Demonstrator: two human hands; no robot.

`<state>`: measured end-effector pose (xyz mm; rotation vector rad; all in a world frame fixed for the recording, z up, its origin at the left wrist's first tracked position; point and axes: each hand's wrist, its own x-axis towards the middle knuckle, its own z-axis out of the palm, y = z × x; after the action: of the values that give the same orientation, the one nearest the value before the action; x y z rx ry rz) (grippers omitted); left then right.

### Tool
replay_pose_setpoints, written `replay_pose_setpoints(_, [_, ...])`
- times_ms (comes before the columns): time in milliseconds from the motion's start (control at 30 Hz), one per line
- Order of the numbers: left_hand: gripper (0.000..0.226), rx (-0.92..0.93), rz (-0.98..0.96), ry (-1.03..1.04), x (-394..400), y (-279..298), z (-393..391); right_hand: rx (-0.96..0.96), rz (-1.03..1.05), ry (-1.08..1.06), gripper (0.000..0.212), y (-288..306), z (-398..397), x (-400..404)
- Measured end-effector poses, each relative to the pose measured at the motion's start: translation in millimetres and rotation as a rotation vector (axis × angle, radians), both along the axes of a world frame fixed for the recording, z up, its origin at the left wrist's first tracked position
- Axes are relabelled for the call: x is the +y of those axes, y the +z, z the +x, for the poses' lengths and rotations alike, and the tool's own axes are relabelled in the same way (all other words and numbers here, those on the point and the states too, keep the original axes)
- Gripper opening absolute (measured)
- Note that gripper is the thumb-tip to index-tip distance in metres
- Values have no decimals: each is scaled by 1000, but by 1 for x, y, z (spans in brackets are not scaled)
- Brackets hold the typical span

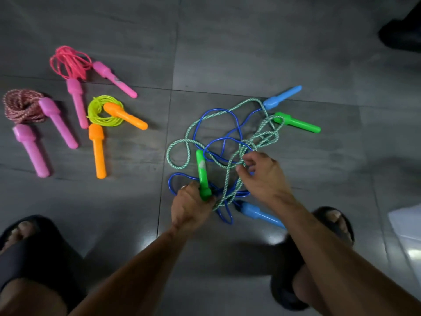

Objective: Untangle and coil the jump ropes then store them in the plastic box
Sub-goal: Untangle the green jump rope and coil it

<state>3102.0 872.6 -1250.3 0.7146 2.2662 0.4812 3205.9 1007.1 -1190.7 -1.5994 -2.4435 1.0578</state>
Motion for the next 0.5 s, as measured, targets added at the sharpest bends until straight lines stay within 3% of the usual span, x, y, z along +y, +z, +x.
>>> replay_pose_setpoints(233, [18,-148,172,109,-11,59,-30,74,17,10,24,40,-9,-9])
replay_pose_setpoints(367, [40,-282,352,144,-19,129,-50,126,-76,85,31,81,-22,-33])
replay_pose_setpoints(500, [55,-401,515,187,-26,205,-61,113,-189,313,47,130,-33,-58])
